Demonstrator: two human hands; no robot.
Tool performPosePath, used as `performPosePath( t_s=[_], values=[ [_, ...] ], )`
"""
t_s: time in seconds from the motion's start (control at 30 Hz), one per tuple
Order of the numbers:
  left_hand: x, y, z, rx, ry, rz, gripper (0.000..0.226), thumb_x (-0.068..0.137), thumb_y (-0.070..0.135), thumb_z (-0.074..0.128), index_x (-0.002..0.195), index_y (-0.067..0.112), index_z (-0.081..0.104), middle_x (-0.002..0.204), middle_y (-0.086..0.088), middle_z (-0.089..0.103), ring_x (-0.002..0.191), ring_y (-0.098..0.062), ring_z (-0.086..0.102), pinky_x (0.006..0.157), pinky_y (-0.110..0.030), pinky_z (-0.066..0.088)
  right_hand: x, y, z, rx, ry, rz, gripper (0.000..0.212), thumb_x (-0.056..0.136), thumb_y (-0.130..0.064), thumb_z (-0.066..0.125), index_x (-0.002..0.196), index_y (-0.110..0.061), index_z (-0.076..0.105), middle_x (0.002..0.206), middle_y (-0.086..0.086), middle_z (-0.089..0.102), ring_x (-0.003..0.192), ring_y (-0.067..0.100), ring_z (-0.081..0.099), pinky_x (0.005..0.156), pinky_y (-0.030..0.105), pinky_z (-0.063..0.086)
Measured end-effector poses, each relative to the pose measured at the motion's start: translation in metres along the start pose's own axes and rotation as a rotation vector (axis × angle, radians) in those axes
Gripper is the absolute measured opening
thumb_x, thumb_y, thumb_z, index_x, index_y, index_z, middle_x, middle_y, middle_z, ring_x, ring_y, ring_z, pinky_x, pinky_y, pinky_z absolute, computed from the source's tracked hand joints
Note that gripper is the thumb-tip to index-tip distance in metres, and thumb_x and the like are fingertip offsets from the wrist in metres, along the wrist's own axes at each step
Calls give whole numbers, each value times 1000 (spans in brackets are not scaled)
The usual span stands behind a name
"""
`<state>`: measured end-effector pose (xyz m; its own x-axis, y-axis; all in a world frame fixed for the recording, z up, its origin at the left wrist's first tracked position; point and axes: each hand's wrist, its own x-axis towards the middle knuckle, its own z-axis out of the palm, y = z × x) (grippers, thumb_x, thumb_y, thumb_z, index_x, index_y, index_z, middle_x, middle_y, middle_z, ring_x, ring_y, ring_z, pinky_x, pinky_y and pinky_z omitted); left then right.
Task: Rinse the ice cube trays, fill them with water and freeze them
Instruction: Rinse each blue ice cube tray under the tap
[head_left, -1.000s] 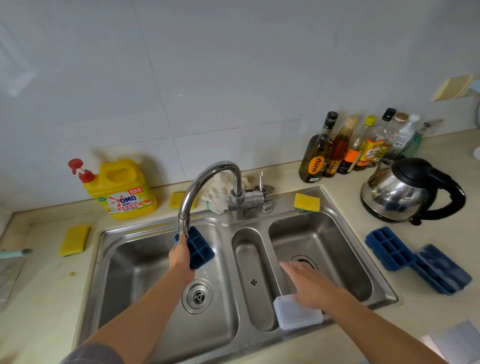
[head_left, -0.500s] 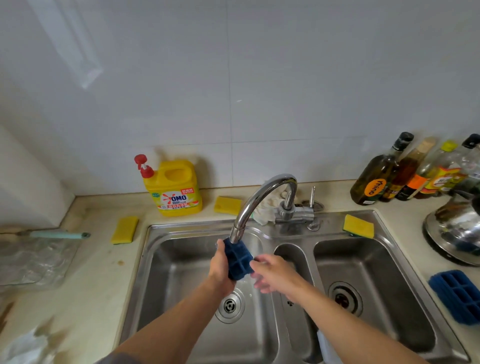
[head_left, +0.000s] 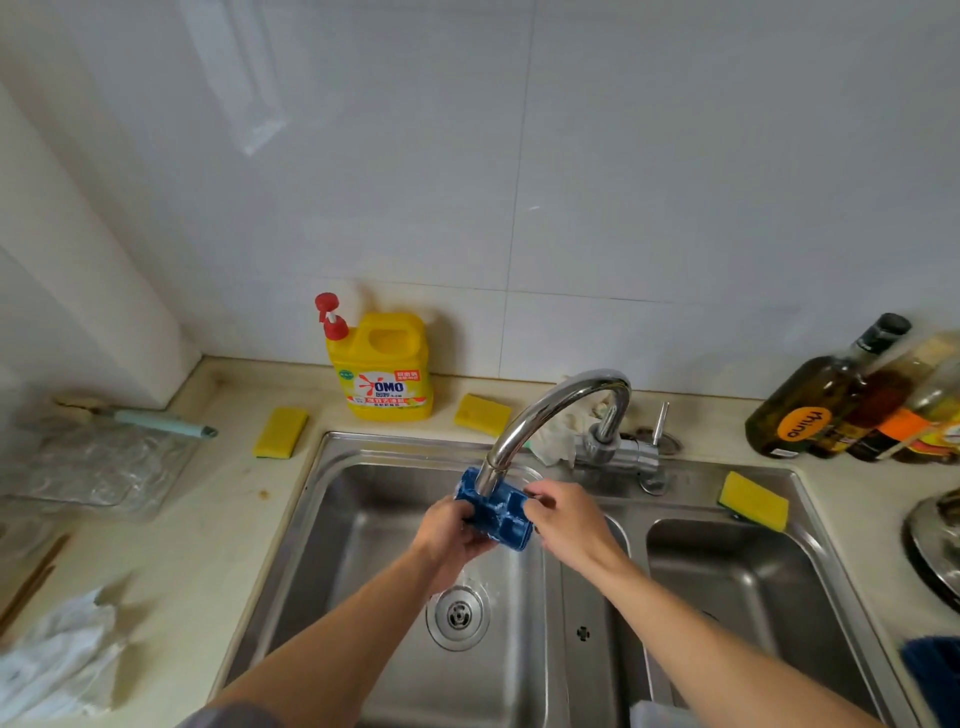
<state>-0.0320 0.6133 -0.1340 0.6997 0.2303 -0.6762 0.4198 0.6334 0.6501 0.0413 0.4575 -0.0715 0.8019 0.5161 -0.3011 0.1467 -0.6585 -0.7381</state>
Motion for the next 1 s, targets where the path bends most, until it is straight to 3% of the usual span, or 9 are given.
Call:
performPosePath(
  t_s=[0.07, 0.17, 0.3, 0.37, 0.5, 0.67, 0.87, 0.93, 1.0],
  values=[
    [1, 1, 1, -40, 45, -4, 29, 102, 2, 35, 118, 4, 59, 104, -22, 76, 98, -34, 73, 71, -38, 62, 2, -1, 0, -1, 0, -26, 19, 100, -21, 54, 107, -10, 68, 90, 2, 69, 76, 11, 62, 74, 35, 55],
    [2, 3, 3, -35, 109, 28, 29, 100, 0, 39, 114, 1, 64, 98, -22, 76, 91, -32, 73, 68, -36, 61, 4, 1, 4, 117, -23, 40, 30, 98, -26, 59, 128, -23, 55, 113, 3, 68, 95, 17, 68, 81, 35, 61],
    [4, 7, 1, 29, 157, 80, 25, 99, -1, 44, 116, 0, 62, 99, -23, 72, 84, -30, 71, 65, -34, 58, 8, 8, 19, 427, -105, 297, 39, 97, -15, 63, 131, -26, 46, 104, 12, 70, 83, 27, 76, 71, 38, 65],
    [0, 8, -1, 86, 157, 113, 20, 98, 1, 47, 114, 1, 60, 97, -20, 73, 79, -28, 74, 65, -33, 59, 11, 9, 28, 553, -126, 377, 37, 98, -4, 58, 130, -20, 48, 103, 17, 71, 75, 30, 77, 66, 37, 63],
    [-8, 11, -6, 283, 151, 207, 13, 100, 8, 53, 111, 4, 58, 98, -16, 73, 75, -21, 76, 63, -28, 59, 17, 6, 46, 561, -54, 413, 27, 98, 5, 46, 118, -10, 59, 87, 22, 73, 60, 27, 71, 62, 38, 61],
    [-15, 13, -17, 515, 155, 269, 18, 100, 16, 53, 117, 12, 55, 105, -8, 72, 82, -17, 74, 64, -23, 57, 22, -4, 58, 572, 2, 402, 26, 98, 3, 45, 97, -17, 62, 85, 21, 73, 53, 25, 66, 60, 37, 59],
    [-16, 7, -24, 163, 95, 150, 36, 90, 4, 62, 119, 21, 50, 109, -17, 72, 83, -28, 75, 71, -35, 61, 23, -13, 65, 473, 52, 308, 20, 95, -3, 57, 103, -21, 53, 84, 16, 74, 52, 19, 68, 50, 27, 54],
    [-10, 2, -19, 70, 103, 128, 40, 87, -2, 59, 124, 10, 50, 107, -25, 72, 85, -36, 75, 76, -46, 63, 22, -13, 65, 425, 81, 286, 21, 93, -3, 58, 105, -19, 53, 86, 14, 72, 54, 20, 69, 49, 26, 55],
    [-3, 0, -13, -18, 186, 89, 34, 89, -7, 53, 122, -1, 52, 100, -28, 72, 78, -36, 75, 72, -46, 63, 20, -13, 65, 392, 74, 284, 21, 92, -7, 60, 107, -19, 52, 89, 11, 71, 57, 20, 71, 51, 28, 58]
  ],
)
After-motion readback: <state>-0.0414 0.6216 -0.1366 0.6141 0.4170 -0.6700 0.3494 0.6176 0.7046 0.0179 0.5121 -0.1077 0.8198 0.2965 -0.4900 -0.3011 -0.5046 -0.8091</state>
